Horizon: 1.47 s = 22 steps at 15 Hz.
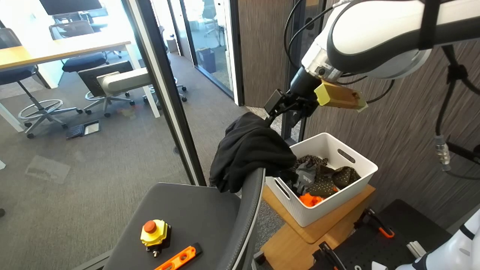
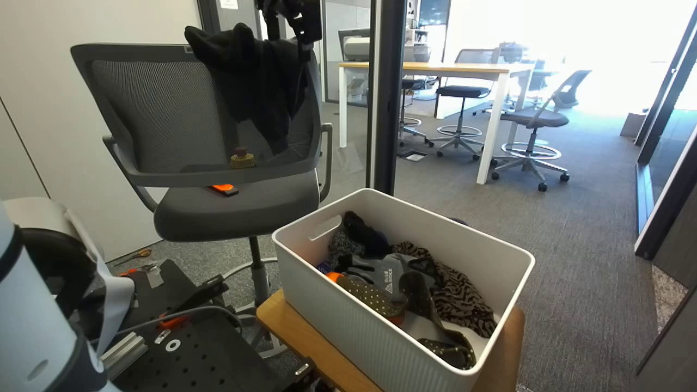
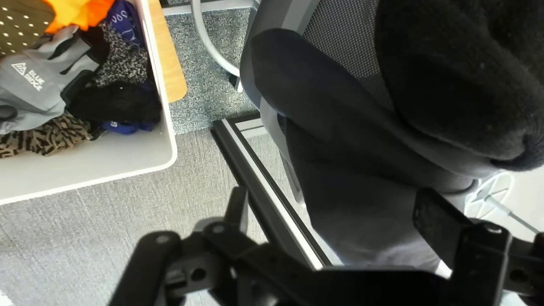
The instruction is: Remove the black cloth from the chair and put it in the gray basket
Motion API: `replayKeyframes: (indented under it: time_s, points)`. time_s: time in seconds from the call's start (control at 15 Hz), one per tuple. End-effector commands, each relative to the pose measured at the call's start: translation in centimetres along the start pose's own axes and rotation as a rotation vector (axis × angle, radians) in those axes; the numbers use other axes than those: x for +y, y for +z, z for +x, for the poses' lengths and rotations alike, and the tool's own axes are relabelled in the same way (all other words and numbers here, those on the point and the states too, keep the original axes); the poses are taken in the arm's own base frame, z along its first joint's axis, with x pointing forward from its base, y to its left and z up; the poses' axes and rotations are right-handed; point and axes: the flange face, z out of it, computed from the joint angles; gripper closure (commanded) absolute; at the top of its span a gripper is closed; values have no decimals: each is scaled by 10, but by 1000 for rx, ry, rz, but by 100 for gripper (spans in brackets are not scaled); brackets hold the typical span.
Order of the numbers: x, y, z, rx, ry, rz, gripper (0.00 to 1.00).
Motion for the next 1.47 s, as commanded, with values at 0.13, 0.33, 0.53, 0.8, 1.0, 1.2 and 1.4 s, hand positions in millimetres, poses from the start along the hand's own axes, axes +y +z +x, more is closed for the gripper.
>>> replayKeyframes:
  time_s: [0.13,0.33,0.53,0.8,1.0,1.2,1.4]
  points:
    - [-14,-15,-17,-109,-103,132,0]
    - [-15,-26,-20,-124,-113,180,0]
    - [-14,-35,-18,-127,-125,244,0]
    - [-17,-28,-17,-164,-167,349,0]
    - [-24,-11,-19,-226,-200,414,0]
    - [-28,11,-21,-280,-201,432,0]
    - [-31,30,-23,-339,-215,453,0]
